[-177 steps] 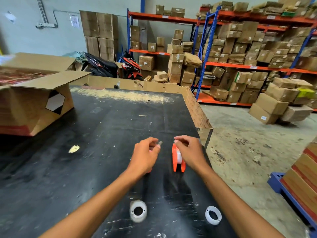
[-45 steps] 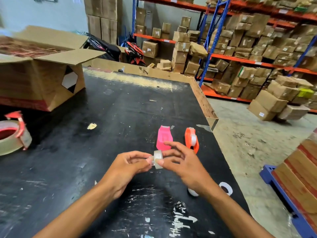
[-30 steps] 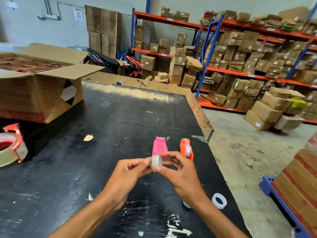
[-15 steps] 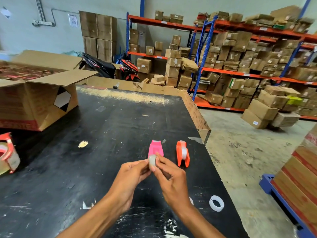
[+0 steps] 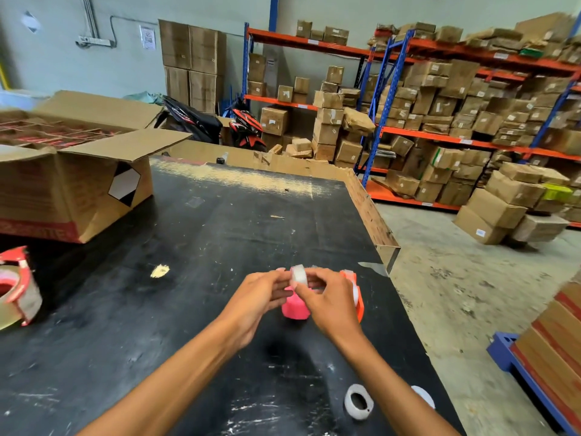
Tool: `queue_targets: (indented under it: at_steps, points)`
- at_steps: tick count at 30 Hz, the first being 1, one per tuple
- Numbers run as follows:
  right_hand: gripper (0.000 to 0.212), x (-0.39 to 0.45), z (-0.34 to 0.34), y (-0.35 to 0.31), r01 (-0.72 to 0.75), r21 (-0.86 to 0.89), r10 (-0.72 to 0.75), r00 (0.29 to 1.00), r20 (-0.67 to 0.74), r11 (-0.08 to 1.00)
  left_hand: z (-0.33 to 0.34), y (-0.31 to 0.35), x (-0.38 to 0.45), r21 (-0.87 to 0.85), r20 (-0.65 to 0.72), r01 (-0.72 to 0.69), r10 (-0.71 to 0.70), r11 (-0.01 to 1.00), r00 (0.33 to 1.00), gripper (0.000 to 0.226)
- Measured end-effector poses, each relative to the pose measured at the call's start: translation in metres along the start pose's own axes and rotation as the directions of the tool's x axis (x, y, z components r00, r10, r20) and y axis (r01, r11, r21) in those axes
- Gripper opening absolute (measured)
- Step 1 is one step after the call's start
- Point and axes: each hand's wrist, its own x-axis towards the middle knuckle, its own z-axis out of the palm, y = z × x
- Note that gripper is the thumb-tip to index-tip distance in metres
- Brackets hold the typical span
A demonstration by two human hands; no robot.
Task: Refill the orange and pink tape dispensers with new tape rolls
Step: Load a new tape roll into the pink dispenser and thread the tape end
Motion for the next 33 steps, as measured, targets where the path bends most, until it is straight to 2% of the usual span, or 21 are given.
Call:
queue_targets:
  at_steps: [2,4,5,7,10,12,14,18,25,29,33]
  points:
    - [0.009,0.015,-0.001,0.003,-0.090,-0.022,0.090,0.996,-0.014,0.996,-0.004,-0.005,0.017,0.065,-0.055,-0.011,0.014,0.998,0.998,0.025]
    - [0.021,0.026,0.000,0.010,-0.186,-0.054,0.187,0.982,-0.004,0.981,-0.008,-0.018,0.035,0.230,-0.127,-0.032,0.063,0.973,0.990,0.021]
    - [0.030,0.030,0.002,0.014,-0.220,-0.074,0.222,0.975,0.023,0.973,-0.010,-0.024,0.041,0.330,-0.141,-0.035,0.086,0.943,0.986,0.028]
    - [0.037,0.034,0.005,0.022,-0.216,-0.138,0.227,0.972,0.068,0.967,-0.014,-0.035,0.046,0.418,-0.084,-0.051,0.094,0.907,0.992,0.036]
    - [0.020,0.036,0.010,0.033,-0.170,-0.213,0.195,0.976,0.101,0.962,-0.016,-0.053,0.047,0.467,0.006,-0.114,0.127,0.877,0.992,0.026]
    - [0.012,0.036,0.009,0.037,-0.132,-0.263,0.173,0.975,0.142,0.956,-0.017,-0.061,0.046,0.487,-0.026,-0.154,0.190,0.860,0.981,0.022]
    - [0.017,0.039,0.006,0.040,-0.100,-0.271,0.158,0.966,0.203,0.958,-0.017,-0.063,0.047,0.500,-0.043,-0.156,0.204,0.852,0.978,0.026]
    - [0.010,0.048,-0.002,0.040,-0.137,-0.153,0.177,0.941,0.290,0.979,-0.017,-0.063,0.048,0.514,-0.029,-0.158,0.201,0.843,0.979,0.033]
    - [0.016,0.050,0.004,0.050,-0.198,-0.095,0.218,0.931,0.293,0.976,-0.017,-0.068,0.052,0.484,-0.062,-0.165,0.221,0.859,0.973,0.026]
    - [0.012,0.044,0.005,0.051,-0.126,-0.097,0.147,0.954,0.262,0.987,-0.018,-0.068,0.054,0.465,-0.066,-0.162,0.216,0.871,0.974,0.026]
    - [0.008,0.047,-0.001,0.053,-0.072,-0.058,0.086,0.952,0.295,0.996,-0.019,-0.069,0.055,0.462,-0.069,-0.145,0.199,0.875,0.978,0.032]
